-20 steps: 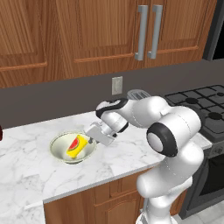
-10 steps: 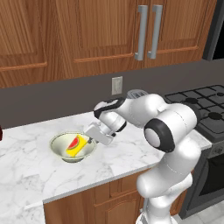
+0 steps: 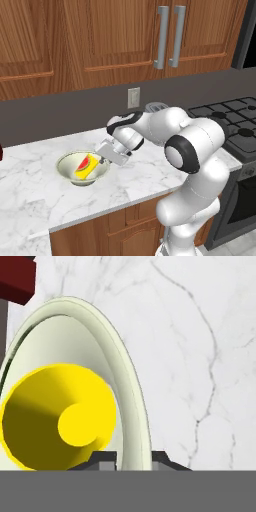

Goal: Place the cup inside the bowl on the dining table and move the bowl to any counter.

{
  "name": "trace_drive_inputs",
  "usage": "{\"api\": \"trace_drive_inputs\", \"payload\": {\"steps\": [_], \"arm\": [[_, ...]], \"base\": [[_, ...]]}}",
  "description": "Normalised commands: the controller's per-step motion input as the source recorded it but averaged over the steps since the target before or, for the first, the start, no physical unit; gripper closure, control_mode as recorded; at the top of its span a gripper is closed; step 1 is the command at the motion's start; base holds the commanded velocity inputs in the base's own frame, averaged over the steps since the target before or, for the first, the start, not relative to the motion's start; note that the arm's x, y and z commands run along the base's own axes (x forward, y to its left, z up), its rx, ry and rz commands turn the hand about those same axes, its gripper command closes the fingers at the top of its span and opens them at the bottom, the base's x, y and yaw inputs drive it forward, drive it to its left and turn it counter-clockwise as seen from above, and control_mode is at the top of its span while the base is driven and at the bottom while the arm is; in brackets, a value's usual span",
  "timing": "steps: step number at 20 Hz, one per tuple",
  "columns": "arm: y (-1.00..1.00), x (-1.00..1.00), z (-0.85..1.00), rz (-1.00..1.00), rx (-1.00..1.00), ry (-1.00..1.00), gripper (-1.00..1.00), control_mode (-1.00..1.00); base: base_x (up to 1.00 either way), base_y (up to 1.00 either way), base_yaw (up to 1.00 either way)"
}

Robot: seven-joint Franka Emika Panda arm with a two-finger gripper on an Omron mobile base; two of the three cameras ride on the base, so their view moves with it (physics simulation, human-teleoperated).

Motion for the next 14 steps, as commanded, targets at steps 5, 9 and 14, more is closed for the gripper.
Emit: {"api": "trace_drive_inputs", "payload": {"steps": [5,9,14], "arm": [[0.0,0.0,0.0,0.0,0.0,0.0,-1.0,-1.0],[0.0,-0.03,0.0,0.0,0.0,0.0,-1.0,-1.0],[0.0,-0.19,0.05,0.0,0.0,0.0,-1.0,-1.0]], "base": [[0.0,0.0,0.0],[0.0,0.0,0.0],[0.0,0.0,0.0]]}}
